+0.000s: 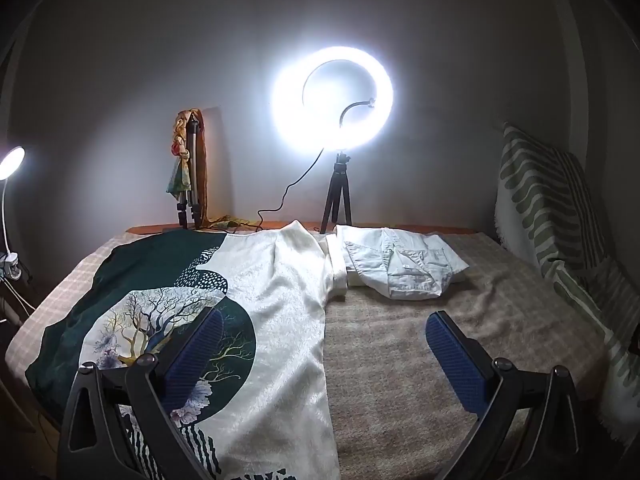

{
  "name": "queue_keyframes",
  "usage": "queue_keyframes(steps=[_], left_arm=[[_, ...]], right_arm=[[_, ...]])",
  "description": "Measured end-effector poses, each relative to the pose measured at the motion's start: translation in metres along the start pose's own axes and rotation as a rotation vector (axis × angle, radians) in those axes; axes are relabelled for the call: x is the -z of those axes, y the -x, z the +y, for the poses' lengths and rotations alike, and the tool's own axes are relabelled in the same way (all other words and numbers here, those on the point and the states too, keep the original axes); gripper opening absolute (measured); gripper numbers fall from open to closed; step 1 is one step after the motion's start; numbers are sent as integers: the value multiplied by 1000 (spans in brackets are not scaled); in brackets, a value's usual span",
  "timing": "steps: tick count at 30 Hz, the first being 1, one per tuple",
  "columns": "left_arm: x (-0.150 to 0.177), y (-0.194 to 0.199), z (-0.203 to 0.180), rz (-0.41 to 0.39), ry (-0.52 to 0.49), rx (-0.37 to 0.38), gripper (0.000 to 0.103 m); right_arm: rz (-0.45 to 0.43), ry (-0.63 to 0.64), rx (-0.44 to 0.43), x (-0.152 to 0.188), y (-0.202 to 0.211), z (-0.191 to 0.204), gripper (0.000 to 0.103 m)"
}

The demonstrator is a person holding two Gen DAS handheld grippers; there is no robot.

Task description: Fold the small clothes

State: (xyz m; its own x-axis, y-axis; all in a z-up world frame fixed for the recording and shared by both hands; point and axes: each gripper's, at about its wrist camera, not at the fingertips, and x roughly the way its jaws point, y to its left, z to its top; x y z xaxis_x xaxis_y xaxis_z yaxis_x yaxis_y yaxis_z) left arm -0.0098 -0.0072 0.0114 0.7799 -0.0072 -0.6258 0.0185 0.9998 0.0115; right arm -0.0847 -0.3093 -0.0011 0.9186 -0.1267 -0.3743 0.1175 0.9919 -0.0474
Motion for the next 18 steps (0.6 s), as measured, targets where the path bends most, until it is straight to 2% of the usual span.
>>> queue_keyframes(steps=[18], left_arm=[[3, 5, -1, -12, 11, -6, 103]], right_arm=[[6, -15, -4, 0, -3, -2, 103]])
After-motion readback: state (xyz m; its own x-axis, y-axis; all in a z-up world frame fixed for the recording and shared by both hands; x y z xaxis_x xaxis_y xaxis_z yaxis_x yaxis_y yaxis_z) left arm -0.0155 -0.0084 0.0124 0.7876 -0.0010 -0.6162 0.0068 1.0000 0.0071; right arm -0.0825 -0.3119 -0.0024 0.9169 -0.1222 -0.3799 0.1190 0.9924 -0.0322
